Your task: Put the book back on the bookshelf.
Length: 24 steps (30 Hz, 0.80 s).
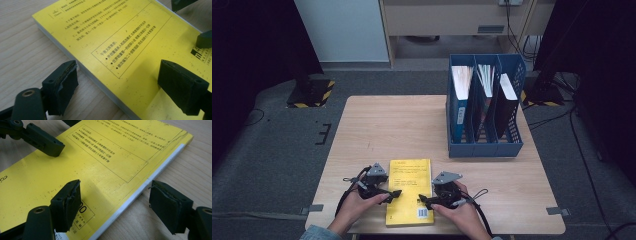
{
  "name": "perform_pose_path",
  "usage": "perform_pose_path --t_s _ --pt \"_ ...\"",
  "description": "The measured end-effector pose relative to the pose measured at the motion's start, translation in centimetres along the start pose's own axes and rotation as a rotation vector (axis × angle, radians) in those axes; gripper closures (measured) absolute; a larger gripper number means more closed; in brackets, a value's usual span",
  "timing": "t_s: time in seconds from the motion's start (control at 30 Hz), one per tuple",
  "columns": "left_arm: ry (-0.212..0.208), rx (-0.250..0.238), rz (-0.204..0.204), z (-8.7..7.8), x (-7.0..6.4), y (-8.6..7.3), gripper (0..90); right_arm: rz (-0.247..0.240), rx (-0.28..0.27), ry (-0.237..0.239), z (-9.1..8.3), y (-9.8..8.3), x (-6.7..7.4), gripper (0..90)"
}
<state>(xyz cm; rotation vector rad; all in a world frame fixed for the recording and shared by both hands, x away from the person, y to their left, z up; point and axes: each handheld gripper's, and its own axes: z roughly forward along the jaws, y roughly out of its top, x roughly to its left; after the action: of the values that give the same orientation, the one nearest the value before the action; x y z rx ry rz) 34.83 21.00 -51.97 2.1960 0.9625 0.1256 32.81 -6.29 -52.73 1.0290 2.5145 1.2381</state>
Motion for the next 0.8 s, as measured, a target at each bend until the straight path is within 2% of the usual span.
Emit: perform_pose_path --t_s 0.1,0.33,0.6,0.67,0.8 --pt "-0.019 0.001 -0.027 0.13 0.23 -0.1 15.5 0.014 0.001 0.01 0.06 -0.08 0.0 26.3" --pt "-0.032 -0.015 -0.036 0.25 0.51 -0.02 17.7 0.028 -0.017 0.024 0.46 -0.38 0.32 22.2" --pt "-0.034 -0.03 -0.018 0.81 0.91 0.48 18.1 0.062 -0.023 0.005 0.52 -0.5 0.22 19.7" --pt "-0.035 -0.032 -0.015 0.84 0.89 0.46 17.7 0.086 -0.021 0.008 0.62 -0.54 0.11 18.6" --pt "-0.035 -0.027 -0.012 0.81 0.89 0.53 16.9 0.086 -0.024 0.007 0.65 -0.55 0.13 18.4"
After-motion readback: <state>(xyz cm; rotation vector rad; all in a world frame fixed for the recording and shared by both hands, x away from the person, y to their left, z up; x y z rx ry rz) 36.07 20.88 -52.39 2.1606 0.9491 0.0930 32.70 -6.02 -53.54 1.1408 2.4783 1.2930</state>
